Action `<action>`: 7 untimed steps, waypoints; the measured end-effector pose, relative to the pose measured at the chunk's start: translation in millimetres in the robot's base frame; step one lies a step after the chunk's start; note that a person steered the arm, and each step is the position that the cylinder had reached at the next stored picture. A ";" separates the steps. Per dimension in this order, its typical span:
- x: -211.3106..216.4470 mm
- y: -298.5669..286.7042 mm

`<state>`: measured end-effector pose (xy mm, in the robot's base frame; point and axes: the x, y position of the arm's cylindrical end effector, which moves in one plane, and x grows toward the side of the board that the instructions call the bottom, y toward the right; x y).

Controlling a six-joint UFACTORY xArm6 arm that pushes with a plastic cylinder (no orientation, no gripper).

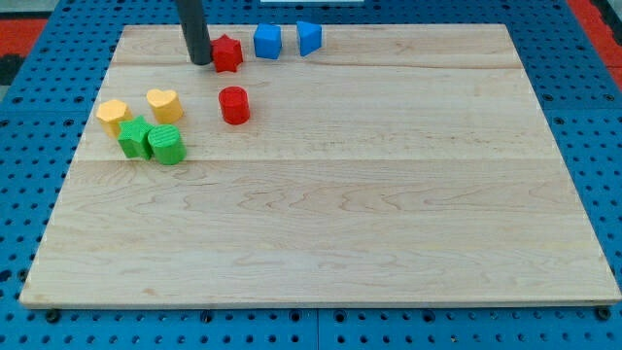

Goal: Keep the red star to the left of the blue cube

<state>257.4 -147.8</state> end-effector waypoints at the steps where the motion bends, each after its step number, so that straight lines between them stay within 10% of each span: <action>1: 10.9 -5.6; 7: 18.6 2.7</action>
<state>276.0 -145.1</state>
